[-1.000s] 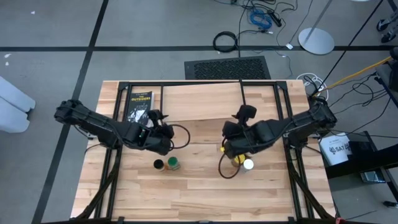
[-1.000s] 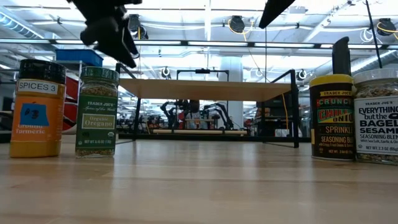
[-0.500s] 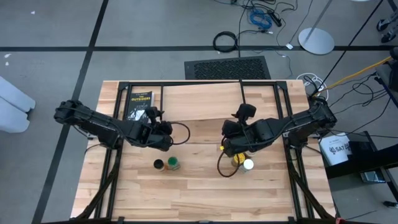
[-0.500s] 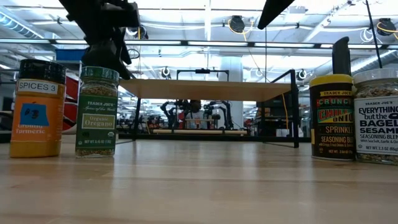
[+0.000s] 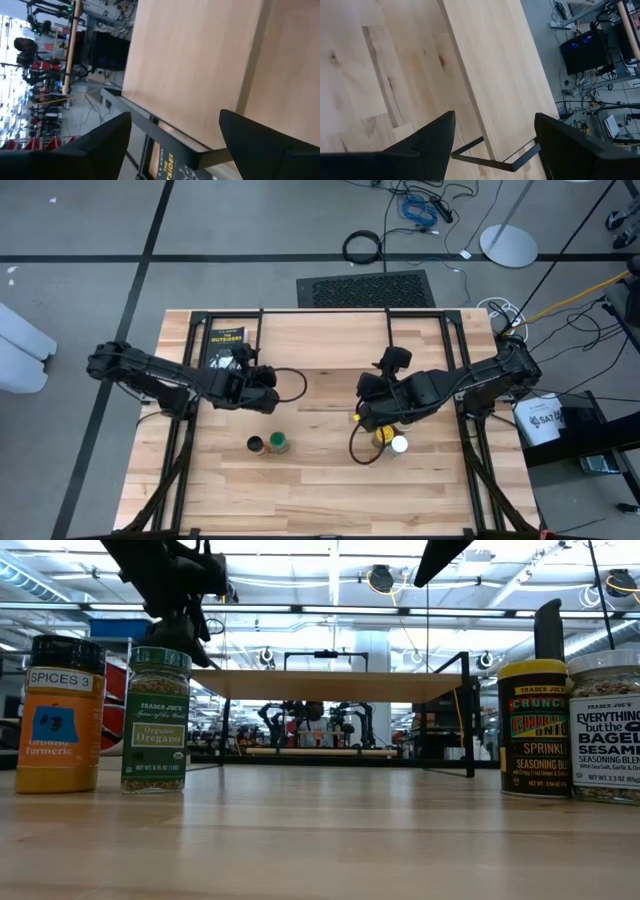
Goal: Shelf spices
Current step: Put the black seasoning bottle on the shelf
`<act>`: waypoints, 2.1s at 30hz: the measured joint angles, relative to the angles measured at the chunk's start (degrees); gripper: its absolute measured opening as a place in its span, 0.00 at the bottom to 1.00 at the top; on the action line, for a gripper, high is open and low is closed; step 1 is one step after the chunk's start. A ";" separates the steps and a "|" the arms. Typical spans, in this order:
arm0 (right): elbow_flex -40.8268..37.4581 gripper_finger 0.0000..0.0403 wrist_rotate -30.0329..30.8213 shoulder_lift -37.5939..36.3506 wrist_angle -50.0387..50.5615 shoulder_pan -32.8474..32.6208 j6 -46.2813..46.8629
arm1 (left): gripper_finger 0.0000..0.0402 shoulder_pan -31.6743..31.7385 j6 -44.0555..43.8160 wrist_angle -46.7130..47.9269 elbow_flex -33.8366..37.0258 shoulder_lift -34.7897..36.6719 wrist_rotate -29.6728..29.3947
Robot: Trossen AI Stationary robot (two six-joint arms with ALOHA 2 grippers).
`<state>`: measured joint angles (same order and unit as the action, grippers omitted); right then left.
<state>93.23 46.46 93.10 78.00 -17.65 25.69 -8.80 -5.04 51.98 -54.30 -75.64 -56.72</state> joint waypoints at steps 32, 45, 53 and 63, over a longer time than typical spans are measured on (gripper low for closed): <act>-0.02 0.65 -16.36 -4.50 -2.57 -5.70 -1.11 | 0.77 -12.02 -9.79 -4.91 -22.48 0.02 24.35; -0.02 0.65 -16.70 -4.50 -4.58 -5.71 -1.31 | 0.77 -14.43 -23.93 -1.91 -22.84 0.02 26.98; -0.02 0.65 -16.76 -4.50 -7.70 -5.70 -3.11 | 0.77 -15.75 -24.31 -1.57 -22.84 0.02 27.08; -0.02 0.65 -16.28 -4.50 -10.99 -5.21 -8.71 | 0.77 -15.62 -24.68 -1.95 -21.46 0.00 24.95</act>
<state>93.21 30.18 88.60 67.01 -22.86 16.98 -24.42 -29.72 50.04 -75.76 -75.64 -31.77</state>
